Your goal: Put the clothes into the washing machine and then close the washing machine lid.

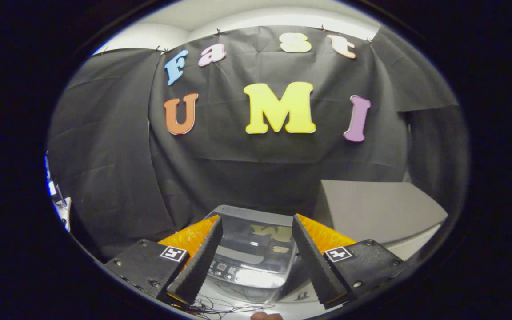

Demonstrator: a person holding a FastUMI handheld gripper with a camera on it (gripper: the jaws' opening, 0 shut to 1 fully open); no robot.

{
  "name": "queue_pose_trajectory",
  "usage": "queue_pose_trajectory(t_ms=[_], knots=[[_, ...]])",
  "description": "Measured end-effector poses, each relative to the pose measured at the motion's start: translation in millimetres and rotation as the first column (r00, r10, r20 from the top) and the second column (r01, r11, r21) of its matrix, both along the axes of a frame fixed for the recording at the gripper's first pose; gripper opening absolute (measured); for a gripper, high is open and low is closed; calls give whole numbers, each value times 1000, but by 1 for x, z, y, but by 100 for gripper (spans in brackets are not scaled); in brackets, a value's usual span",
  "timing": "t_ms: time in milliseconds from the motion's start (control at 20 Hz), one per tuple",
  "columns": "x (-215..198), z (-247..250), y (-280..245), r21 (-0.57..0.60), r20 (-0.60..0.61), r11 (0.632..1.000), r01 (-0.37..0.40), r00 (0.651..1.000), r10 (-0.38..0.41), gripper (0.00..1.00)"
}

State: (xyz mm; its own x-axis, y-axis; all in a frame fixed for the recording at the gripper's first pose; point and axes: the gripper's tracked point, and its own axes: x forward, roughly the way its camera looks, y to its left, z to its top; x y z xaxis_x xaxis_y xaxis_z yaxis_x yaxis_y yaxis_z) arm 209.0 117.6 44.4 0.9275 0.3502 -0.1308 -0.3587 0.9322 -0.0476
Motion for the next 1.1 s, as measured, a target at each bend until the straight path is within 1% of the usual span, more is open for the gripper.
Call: queue_pose_trajectory(t_ms=[200,300,500,650,1100], knots=[[-68,-4,-47,20,1,997,73,997,-73,98],[-95,-8,-65,8,3,995,102,995,-102,98],[-126,-11,-86,-10,16,992,127,992,-127,98],[-128,-9,-93,-7,24,992,129,991,-129,98],[-121,-4,-98,-13,38,996,85,996,-85,98]])
